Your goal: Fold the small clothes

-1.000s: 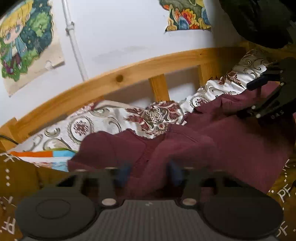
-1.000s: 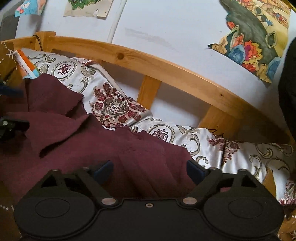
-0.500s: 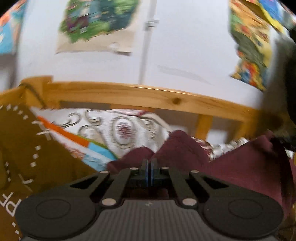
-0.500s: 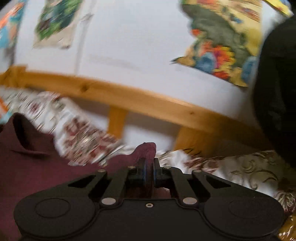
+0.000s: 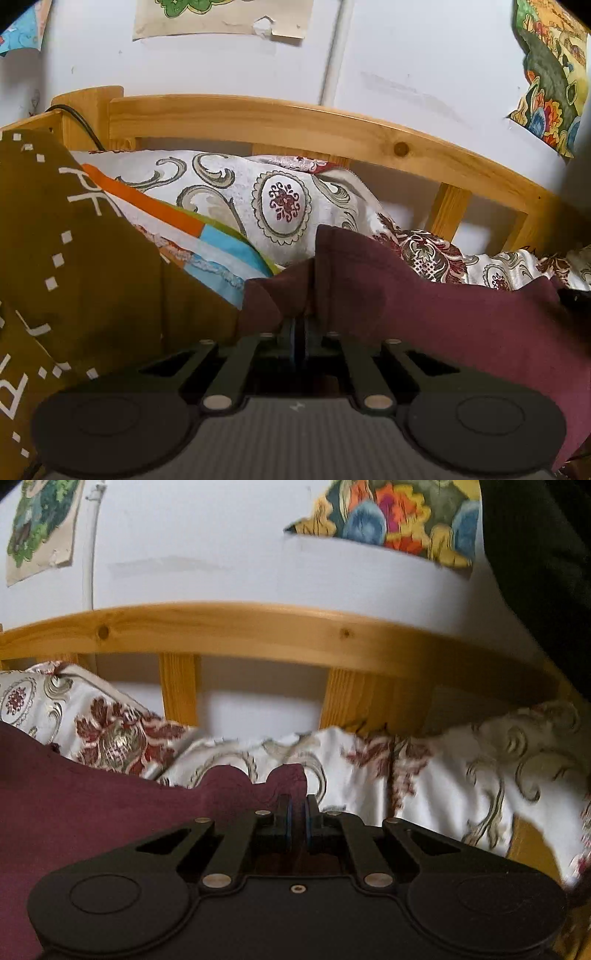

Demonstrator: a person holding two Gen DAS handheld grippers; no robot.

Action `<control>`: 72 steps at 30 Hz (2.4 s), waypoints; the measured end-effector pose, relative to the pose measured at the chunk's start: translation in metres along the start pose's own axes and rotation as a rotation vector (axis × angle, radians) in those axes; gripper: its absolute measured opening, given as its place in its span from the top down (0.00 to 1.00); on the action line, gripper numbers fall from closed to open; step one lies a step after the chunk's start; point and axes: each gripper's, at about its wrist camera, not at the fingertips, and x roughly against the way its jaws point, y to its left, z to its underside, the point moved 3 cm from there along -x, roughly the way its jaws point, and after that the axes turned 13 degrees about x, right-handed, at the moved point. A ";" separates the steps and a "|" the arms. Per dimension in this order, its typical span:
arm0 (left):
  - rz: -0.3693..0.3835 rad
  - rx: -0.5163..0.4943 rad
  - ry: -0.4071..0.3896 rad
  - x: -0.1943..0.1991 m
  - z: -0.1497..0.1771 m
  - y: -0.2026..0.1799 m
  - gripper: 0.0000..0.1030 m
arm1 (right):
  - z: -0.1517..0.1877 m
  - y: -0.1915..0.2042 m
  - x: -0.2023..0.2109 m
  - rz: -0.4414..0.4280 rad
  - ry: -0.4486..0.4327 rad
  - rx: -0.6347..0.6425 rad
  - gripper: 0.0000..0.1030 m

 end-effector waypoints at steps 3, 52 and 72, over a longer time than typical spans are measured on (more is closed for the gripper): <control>0.016 0.003 0.007 0.003 -0.001 -0.002 0.86 | 0.004 0.003 -0.002 0.001 0.018 0.004 0.92; -0.052 0.134 0.197 0.081 0.061 0.031 0.01 | 0.070 -0.022 0.129 -0.092 -0.071 -0.207 0.75; 0.024 0.108 0.256 0.060 0.077 0.028 0.01 | 0.023 -0.012 0.048 -0.042 -0.007 -0.113 0.99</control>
